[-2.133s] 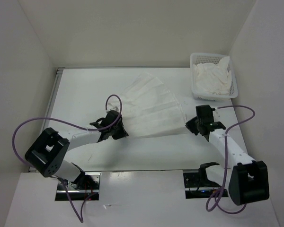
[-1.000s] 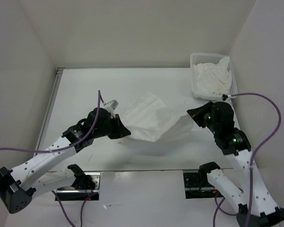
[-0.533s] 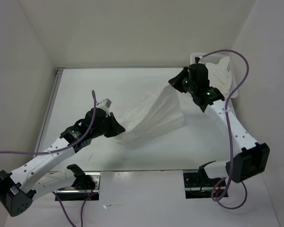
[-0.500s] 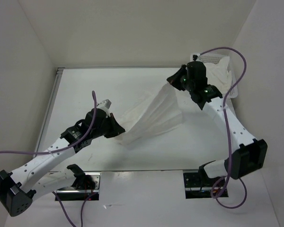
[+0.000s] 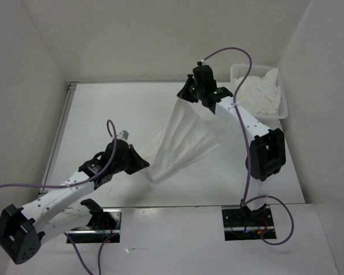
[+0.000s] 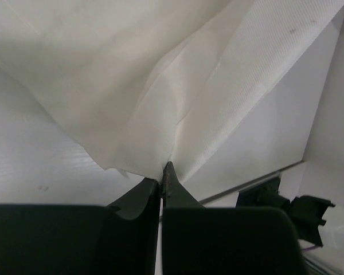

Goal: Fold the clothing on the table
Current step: Fold the skirt

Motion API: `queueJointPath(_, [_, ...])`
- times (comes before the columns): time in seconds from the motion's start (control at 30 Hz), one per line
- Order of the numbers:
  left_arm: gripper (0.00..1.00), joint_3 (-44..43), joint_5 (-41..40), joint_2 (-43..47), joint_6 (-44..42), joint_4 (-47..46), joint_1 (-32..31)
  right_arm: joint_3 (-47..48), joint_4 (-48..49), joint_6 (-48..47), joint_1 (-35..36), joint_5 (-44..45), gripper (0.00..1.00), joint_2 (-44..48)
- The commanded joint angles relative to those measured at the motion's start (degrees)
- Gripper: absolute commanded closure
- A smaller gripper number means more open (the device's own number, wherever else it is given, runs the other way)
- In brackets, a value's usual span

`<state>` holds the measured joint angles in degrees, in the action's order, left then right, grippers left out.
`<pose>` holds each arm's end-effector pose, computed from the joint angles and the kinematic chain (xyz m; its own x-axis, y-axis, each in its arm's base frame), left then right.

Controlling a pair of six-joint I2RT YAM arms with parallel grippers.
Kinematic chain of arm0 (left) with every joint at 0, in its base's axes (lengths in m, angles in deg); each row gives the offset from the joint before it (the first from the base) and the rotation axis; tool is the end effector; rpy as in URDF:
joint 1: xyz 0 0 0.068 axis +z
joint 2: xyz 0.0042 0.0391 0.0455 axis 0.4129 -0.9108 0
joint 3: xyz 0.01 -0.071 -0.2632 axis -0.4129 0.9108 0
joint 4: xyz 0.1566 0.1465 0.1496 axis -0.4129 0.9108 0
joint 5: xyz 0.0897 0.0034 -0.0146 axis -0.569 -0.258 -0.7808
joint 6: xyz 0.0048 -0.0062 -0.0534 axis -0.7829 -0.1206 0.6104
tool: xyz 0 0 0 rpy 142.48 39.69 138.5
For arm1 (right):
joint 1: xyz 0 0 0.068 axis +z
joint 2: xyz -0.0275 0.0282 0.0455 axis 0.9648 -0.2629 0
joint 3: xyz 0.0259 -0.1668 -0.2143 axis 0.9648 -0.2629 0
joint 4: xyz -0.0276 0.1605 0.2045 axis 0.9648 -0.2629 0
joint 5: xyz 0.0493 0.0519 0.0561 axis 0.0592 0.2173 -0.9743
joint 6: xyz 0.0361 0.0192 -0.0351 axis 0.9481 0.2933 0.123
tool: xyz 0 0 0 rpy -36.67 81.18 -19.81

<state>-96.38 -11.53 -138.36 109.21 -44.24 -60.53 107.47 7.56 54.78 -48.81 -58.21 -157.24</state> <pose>0.1607 -0.1181 0.2339 -0.7503 -0.5576 -0.3551 -0.1584 0.6731 -0.7224 0.3830 0.1872 0.3366 -0.6269 0.3875 -0.6759 -0.0831 0.8293 0.5525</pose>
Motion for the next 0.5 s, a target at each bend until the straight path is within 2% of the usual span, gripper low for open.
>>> queueJointPath(0.0, [1.0,2.35,0.87,-1.56,2.84,-0.24,2.65,7.9,4.1,-2.22,0.14,3.26,1.0,-4.08])
queueJointPath(0.23, [0.93,2.89,0.87,-6.65,4.17,-4.02,10.03,13.97,1.74,-2.75,0.76,8.52,1.0,-11.82])
queueJointPath(0.47, [0.9,-1.14,2.45,-19.9,0.75,-6.4,14.78,14.86,0.06,-2.75,1.29,12.57,1.0,-15.78])
